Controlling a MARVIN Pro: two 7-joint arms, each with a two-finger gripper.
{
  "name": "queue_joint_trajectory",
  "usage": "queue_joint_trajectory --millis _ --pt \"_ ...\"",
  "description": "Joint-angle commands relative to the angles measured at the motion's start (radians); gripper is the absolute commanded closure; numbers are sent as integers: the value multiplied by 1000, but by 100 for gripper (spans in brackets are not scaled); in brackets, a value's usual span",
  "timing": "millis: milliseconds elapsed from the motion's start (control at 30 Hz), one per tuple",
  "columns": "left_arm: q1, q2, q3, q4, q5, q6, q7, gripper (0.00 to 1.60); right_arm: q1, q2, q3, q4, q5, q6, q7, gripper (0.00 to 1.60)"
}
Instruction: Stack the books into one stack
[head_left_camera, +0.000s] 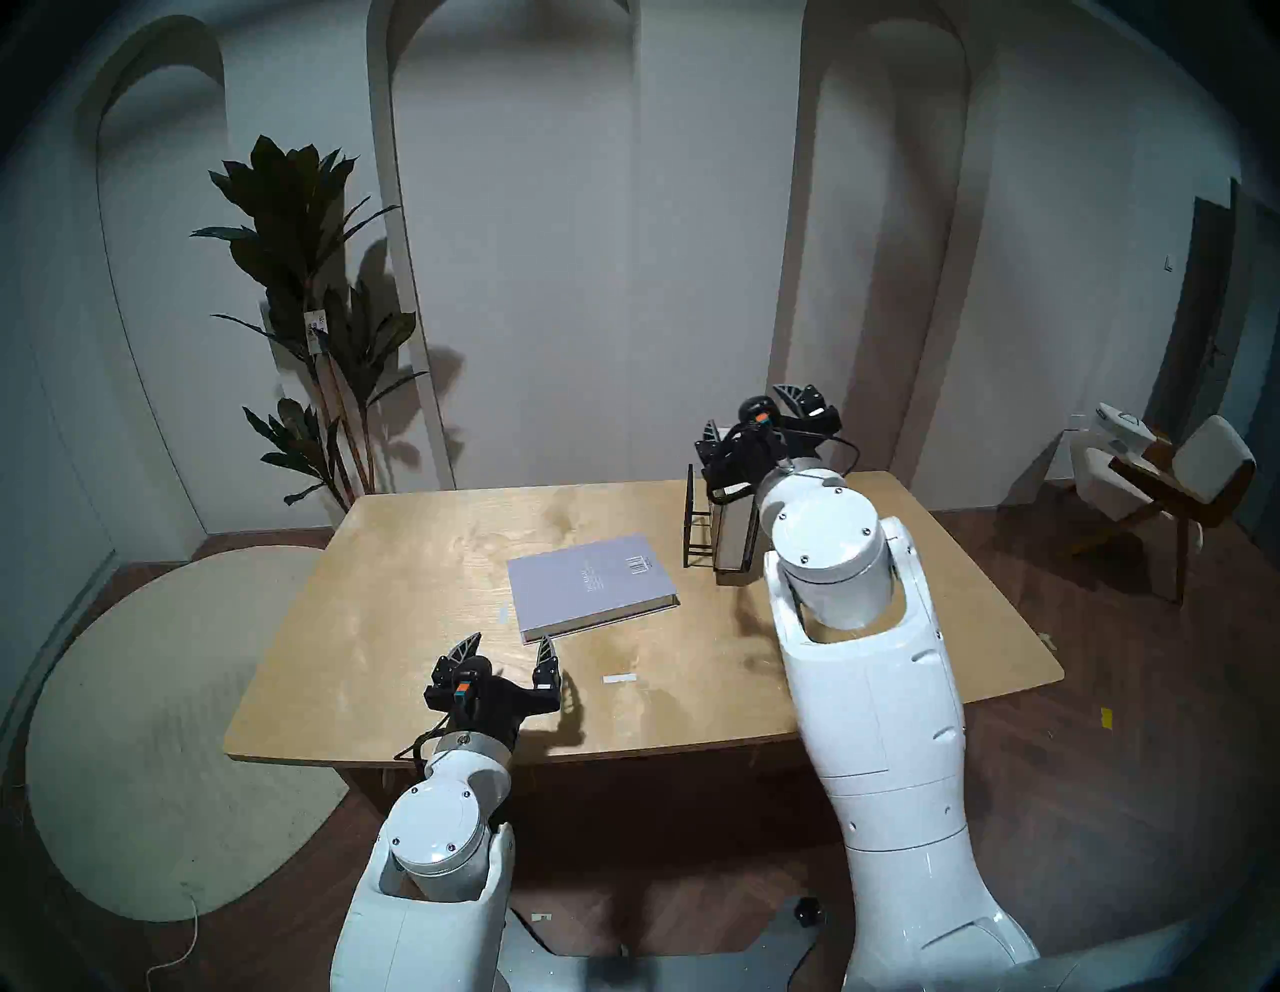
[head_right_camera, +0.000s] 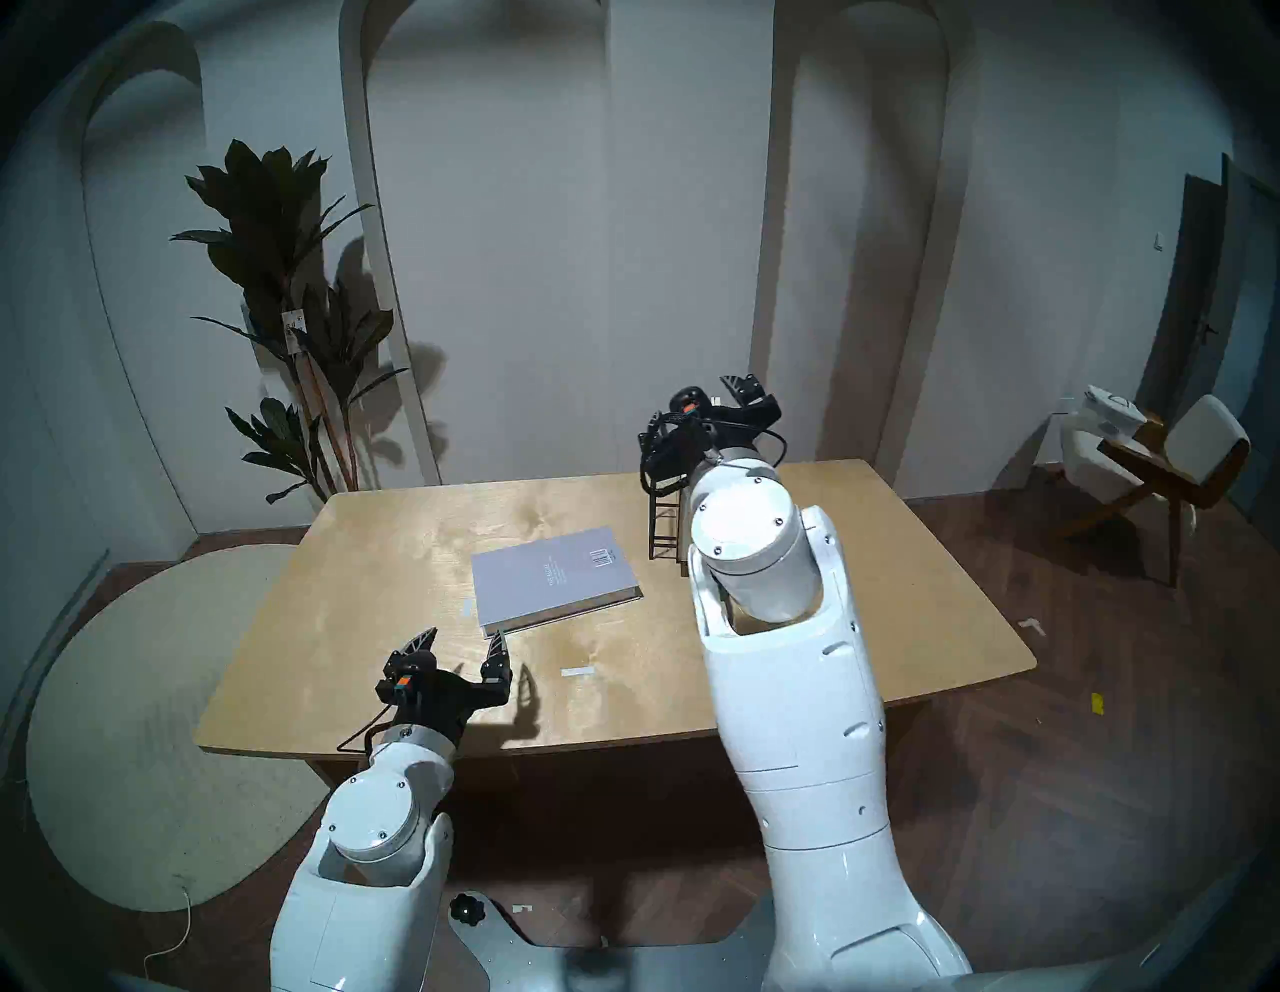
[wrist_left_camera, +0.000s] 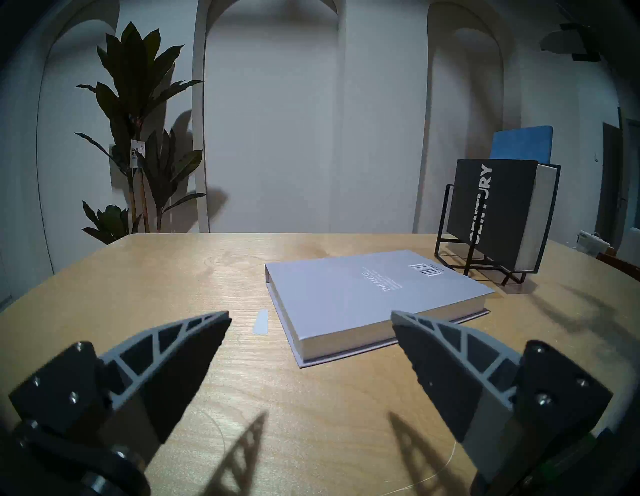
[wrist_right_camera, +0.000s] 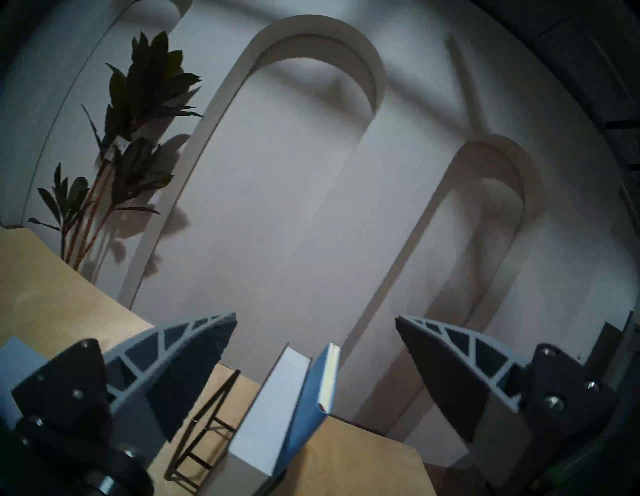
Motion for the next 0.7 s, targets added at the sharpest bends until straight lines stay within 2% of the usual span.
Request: queue_joint_trajectory --millis 0,233,300,467,667 --pt "-10 1 1 -16 0 -5 -1 0 -116 39 61 -117 15 6 -81 0" --pt "-10 1 1 -13 0 -5 -1 0 -205 47 168 -201 55 38 -132 0" --pt "-11 1 1 -12 0 -5 -1 0 -235 49 188 -221 77 49 -119 0" --pt "-11 1 1 -9 0 -5 -1 0 -296 50 191 -221 137 58 -51 0" --pt "-12 1 0 -6 0 -5 0 0 -388 38 251 -245 222 47 5 0"
